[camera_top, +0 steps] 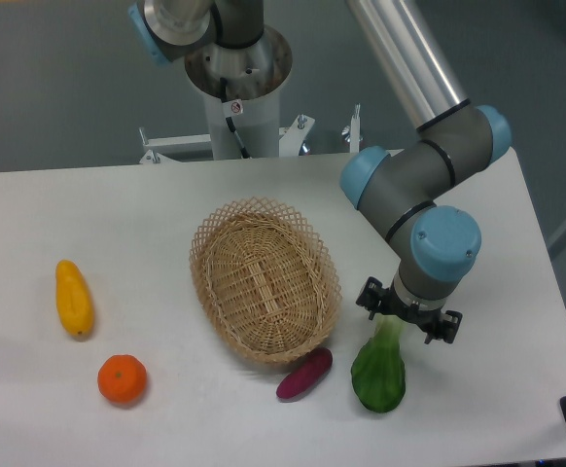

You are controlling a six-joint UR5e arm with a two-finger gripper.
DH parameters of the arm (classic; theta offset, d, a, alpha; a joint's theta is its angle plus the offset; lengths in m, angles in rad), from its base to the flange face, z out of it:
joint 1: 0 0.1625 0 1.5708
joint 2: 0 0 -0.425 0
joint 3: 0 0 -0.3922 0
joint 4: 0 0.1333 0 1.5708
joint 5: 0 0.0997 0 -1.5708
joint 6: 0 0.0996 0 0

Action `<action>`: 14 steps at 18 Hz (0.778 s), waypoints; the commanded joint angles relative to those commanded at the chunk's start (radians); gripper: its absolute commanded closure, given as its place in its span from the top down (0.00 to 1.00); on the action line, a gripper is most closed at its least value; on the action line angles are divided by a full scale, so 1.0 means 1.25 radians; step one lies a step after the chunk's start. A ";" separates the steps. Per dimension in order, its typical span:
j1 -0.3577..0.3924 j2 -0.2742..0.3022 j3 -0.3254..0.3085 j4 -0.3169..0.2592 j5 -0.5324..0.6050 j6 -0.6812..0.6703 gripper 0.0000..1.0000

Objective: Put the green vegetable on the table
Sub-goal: 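Open the gripper to release the bok choy, then raise the open gripper up and away from the bok choy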

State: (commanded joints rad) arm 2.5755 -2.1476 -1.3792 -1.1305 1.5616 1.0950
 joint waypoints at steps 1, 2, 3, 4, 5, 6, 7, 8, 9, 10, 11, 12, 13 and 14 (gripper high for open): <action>0.006 0.002 0.013 -0.013 -0.009 0.018 1.00; 0.012 0.004 0.027 -0.033 -0.013 0.025 1.00; 0.018 0.005 0.039 -0.055 -0.014 0.026 1.00; 0.027 0.007 0.049 -0.075 -0.015 0.031 1.00; 0.036 0.009 0.058 -0.091 -0.015 0.041 1.00; 0.042 0.009 0.068 -0.102 -0.015 0.050 1.00; 0.044 0.009 0.075 -0.109 -0.015 0.063 1.00; 0.051 0.009 0.082 -0.115 -0.015 0.076 1.00; 0.060 0.009 0.088 -0.118 -0.016 0.090 1.00; 0.063 0.006 0.096 -0.118 -0.016 0.102 1.00; 0.067 0.004 0.104 -0.120 -0.017 0.114 1.00; 0.077 0.005 0.106 -0.125 -0.023 0.133 1.00; 0.082 0.006 0.109 -0.129 -0.029 0.150 1.00; 0.088 0.007 0.114 -0.136 -0.029 0.168 1.00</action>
State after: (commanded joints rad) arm 2.6859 -2.1384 -1.2365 -1.3007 1.5248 1.3052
